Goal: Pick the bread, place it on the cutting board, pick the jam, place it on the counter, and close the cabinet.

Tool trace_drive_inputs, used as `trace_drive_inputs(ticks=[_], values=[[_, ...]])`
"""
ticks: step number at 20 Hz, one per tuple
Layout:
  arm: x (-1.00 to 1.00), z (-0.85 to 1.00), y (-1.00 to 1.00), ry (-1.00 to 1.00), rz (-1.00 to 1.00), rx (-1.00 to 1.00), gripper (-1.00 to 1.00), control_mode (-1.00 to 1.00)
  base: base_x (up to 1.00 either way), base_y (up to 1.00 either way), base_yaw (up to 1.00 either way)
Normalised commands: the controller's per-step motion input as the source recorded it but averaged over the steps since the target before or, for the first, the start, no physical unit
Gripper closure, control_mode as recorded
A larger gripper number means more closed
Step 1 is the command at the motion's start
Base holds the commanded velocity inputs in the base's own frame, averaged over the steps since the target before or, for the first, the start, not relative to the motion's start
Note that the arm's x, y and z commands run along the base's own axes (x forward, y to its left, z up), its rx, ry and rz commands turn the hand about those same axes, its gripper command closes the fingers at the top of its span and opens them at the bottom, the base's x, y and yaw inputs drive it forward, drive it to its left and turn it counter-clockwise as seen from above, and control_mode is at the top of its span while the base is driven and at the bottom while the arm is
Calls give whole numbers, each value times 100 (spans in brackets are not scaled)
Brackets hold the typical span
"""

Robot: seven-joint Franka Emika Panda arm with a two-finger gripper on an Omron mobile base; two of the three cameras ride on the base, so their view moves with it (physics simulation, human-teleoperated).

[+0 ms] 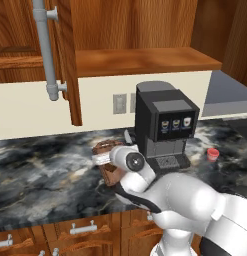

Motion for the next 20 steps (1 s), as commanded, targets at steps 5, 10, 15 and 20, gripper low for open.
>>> trace_drive_inputs(ticks=[5, 10, 15, 20], values=[[-31, 0, -1, -8, 1, 0, -100, -100, 0, 0, 0], [-39, 0, 0, -12, 0, 0, -100, -100, 0, 0, 0], [-32, 0, 9, -11, 0, -2, -100, -100, 0, 0, 0], [-47, 0, 0, -12, 0, -1, -100, -100, 0, 0, 0]])
